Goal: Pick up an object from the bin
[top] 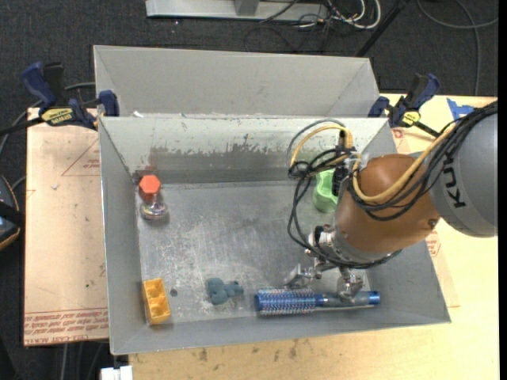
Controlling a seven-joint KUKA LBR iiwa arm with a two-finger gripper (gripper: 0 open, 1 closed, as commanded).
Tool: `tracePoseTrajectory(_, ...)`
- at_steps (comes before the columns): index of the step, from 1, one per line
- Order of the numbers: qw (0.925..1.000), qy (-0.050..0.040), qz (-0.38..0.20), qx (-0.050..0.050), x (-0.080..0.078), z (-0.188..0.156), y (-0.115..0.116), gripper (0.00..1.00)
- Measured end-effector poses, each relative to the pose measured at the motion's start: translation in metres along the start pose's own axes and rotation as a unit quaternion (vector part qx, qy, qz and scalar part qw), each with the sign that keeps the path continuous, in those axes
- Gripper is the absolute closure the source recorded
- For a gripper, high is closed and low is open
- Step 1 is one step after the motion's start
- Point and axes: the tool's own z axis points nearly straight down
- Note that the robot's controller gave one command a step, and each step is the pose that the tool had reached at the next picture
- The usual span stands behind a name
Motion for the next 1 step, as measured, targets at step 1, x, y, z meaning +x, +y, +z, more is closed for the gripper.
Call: tracePoseTrajectory(1, 0.9986, -0.0002, 0.053, -0.003, 0.0337, -0.0846, -0.0034, 0.0)
